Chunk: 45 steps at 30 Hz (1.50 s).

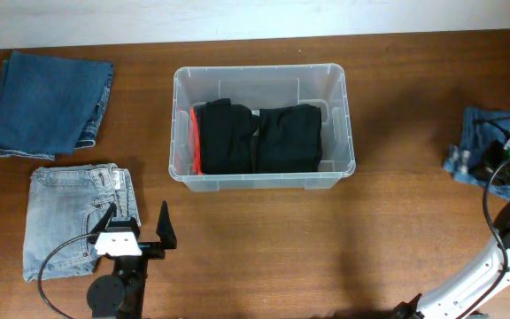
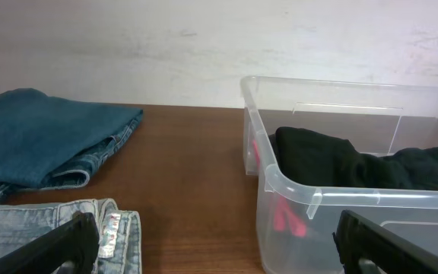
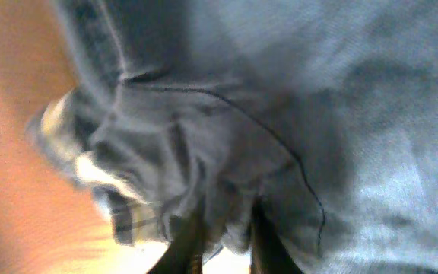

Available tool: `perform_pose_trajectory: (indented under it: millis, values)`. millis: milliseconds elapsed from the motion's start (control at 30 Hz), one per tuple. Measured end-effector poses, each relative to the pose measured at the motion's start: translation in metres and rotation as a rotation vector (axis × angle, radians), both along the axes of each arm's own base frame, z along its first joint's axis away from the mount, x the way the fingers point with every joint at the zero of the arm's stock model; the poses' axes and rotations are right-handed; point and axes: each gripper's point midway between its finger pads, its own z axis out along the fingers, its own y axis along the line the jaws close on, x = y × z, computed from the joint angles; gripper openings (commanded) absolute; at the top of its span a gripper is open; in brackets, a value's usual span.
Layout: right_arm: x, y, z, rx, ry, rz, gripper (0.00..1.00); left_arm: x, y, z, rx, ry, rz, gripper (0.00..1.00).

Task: Pack container
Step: 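Lift the right gripper out and move it to the blue denim item, then lower the right gripper and grasp the small blue denim item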

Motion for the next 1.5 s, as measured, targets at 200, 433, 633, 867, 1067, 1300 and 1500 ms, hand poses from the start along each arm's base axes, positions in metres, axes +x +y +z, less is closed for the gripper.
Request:
perform_pose_trajectory:
  millis: [200, 433, 633, 867, 1067, 1300, 1500]
  values:
    - [0.049, 0.055, 0.015, 0.177, -0.105, -0.057, 0.32, 0.0, 0.0, 0.0, 0.0, 0.0, 0.0, 0.99]
    - [0.084, 0.054, 0.066, 0.167, -0.206, -0.071, 0.64, 0.0, 0.0, 0.0, 0.0, 0.0, 0.0, 0.99]
    - [0.068, 0.015, 0.118, 0.038, -0.215, -0.143, 0.74, 0.0, 0.0, 0.0, 0.0, 0.0, 0.0, 0.99]
    - [0.009, -0.049, 0.101, -0.098, -0.138, -0.143, 0.91, 0.0, 0.0, 0.0, 0.0, 0.0, 0.0, 0.99]
    - [0.0, -0.04, 0.061, -0.085, -0.11, -0.089, 0.91, 0.0, 0.0, 0.0, 0.0, 0.0, 0.0, 1.0]
    - [0.004, -0.034, 0.046, -0.061, -0.15, -0.072, 0.91, 0.0, 0.0, 0.0, 0.0, 0.0, 0.0, 0.99]
    - [0.009, -0.033, 0.043, -0.048, -0.175, -0.052, 0.91, 0.0, 0.0, 0.0, 0.0, 0.0, 0.0, 0.99]
